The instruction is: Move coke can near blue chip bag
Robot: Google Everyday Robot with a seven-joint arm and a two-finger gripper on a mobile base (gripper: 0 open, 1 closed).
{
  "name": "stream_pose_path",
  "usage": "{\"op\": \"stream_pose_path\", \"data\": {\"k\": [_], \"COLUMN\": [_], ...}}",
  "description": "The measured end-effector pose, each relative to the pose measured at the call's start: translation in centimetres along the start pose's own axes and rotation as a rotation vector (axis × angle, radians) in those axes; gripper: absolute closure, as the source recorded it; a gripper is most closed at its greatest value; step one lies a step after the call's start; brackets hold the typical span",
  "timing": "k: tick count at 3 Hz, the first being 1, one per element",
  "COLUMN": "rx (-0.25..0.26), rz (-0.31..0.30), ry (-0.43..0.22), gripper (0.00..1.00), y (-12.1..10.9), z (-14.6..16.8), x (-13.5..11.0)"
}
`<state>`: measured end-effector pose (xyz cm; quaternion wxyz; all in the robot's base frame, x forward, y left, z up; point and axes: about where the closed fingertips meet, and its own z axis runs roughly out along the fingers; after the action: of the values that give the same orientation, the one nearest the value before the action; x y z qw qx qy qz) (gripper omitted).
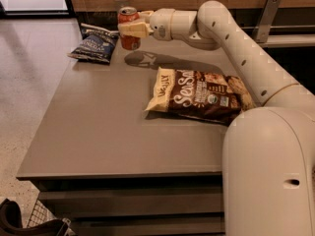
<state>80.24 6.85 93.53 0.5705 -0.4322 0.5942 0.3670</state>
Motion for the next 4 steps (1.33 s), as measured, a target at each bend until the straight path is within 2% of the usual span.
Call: {"op": "stream_pose_path", "data": {"k": [1, 3, 4], "rx": [0.011, -0.008, -0.008], "rz": [-0.004, 0.026, 0.026], "ry": [-0.009, 0.052, 0.052], "gripper": [1.0, 1.0, 1.0], "y": [-0.5, -0.6, -0.6], "z": [-0.4, 0.6, 0.6], "x": [1.5, 5.2, 5.2]}}
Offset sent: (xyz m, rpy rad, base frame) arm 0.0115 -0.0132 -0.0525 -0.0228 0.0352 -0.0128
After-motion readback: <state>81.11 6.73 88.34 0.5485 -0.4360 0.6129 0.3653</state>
